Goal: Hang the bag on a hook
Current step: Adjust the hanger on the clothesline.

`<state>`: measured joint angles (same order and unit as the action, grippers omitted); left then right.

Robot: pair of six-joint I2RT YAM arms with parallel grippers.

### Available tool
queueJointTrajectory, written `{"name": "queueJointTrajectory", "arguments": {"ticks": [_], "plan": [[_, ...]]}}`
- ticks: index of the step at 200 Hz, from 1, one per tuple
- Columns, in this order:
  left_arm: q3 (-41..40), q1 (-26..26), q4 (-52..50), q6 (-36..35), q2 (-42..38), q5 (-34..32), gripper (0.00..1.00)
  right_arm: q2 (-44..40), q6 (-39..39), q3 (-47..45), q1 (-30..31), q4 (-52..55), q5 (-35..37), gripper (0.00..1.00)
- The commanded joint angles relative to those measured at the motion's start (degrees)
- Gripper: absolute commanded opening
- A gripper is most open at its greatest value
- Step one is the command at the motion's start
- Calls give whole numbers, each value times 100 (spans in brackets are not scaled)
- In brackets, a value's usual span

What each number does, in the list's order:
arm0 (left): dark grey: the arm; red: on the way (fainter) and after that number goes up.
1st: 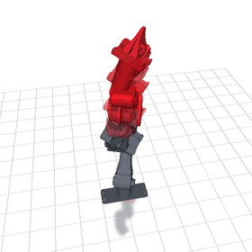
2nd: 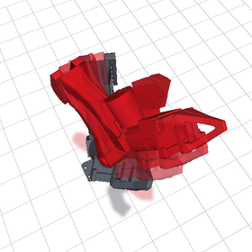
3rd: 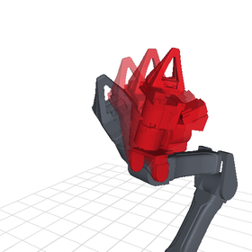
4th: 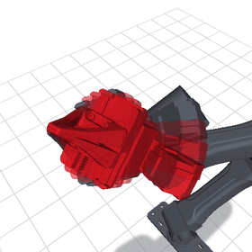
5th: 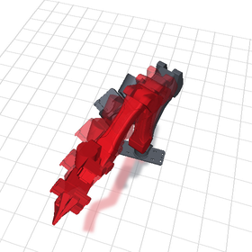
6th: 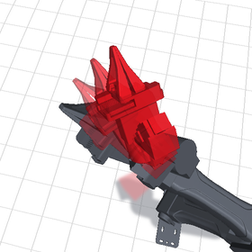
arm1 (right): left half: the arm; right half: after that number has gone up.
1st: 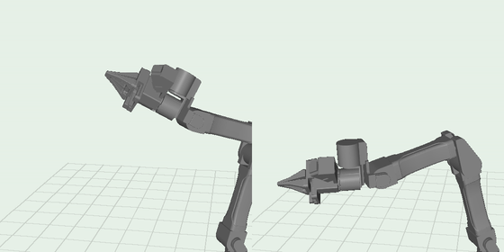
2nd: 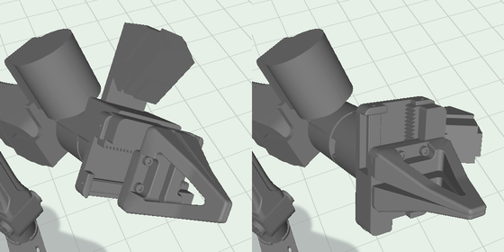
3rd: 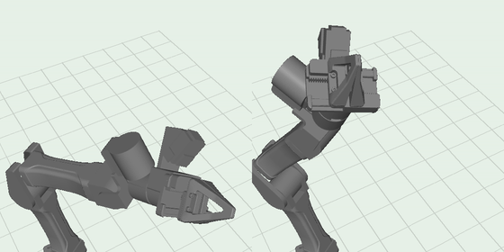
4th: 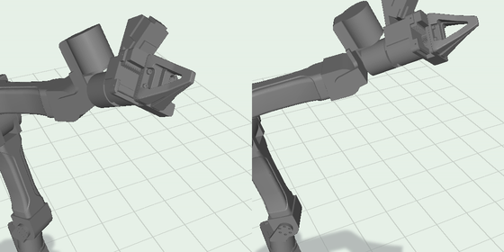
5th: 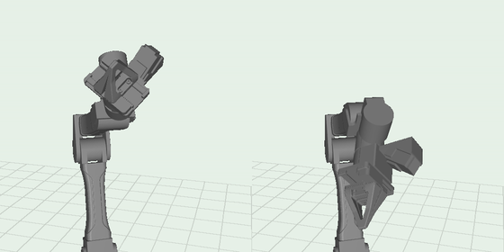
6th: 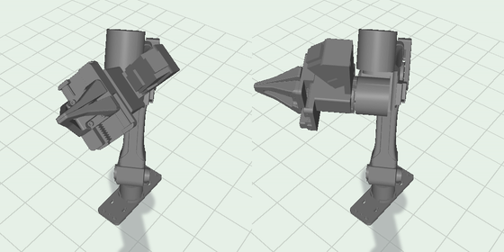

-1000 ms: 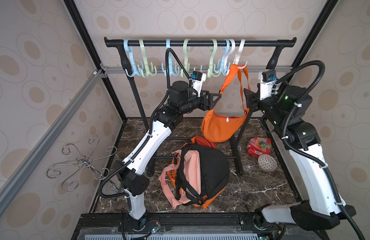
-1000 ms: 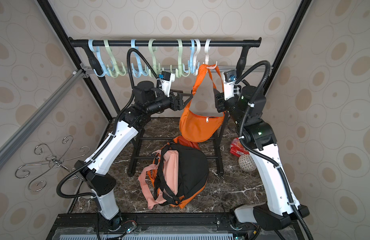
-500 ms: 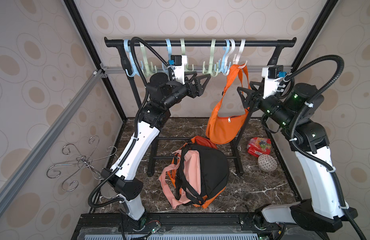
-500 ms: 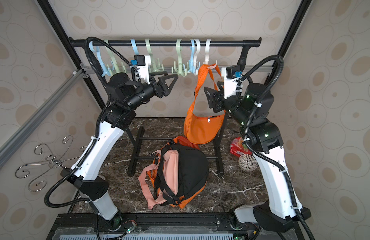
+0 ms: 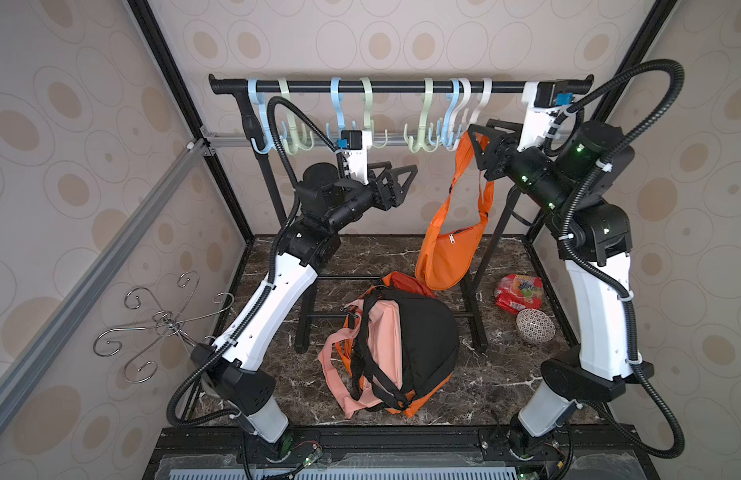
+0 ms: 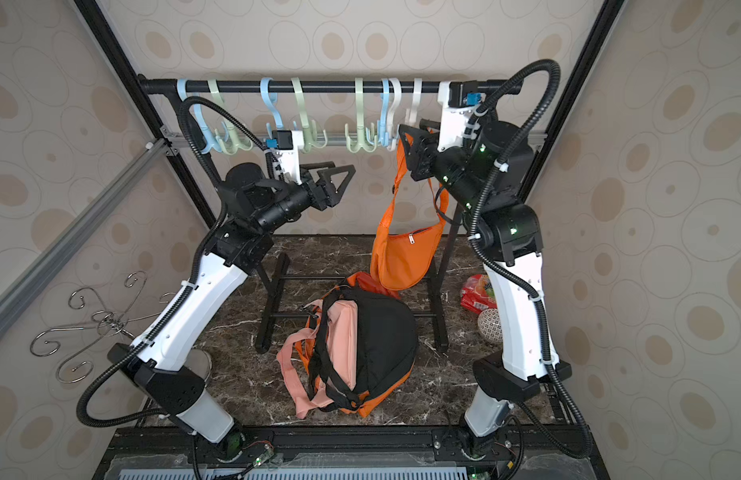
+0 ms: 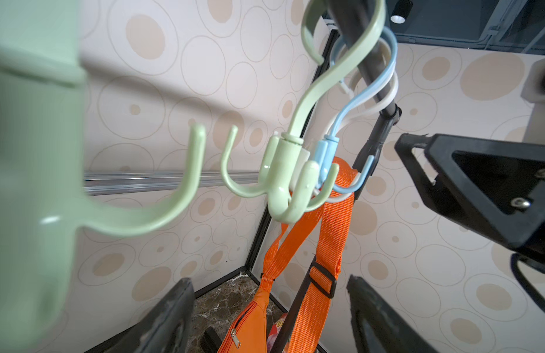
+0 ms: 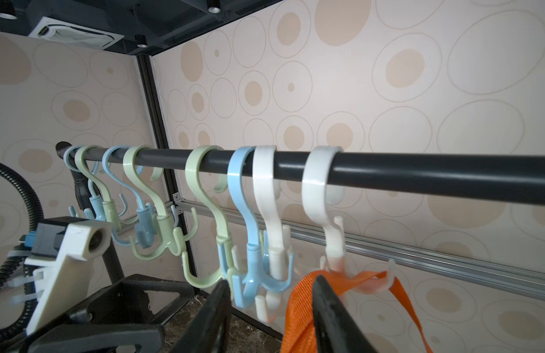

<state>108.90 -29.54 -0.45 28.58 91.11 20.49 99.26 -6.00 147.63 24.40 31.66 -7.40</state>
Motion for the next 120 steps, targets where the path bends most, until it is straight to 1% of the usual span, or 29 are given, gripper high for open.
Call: {"name": "queueJointTrajectory", "arguments": {"ticks": [1,47,78,93,109,120], "plan": [[-258,73,581,-192,-673,-468,79,120,-20,143,263,-181,27,45],[-872,80,515,-537,-1354,-647,79,537,81,298,365,-750,319,46],[-1105,80,402,-746,-1656,-751,79,1074,215,817,407,-877,573,47],[-1200,92,371,-829,-1761,-802,79,1324,193,1031,426,-983,419,48],[-1274,89,337,-884,-1843,-837,79,1478,156,1122,517,-988,-59,47],[-1333,95,343,-921,-1890,-869,79,1441,322,989,680,-1061,-390,46]]}}
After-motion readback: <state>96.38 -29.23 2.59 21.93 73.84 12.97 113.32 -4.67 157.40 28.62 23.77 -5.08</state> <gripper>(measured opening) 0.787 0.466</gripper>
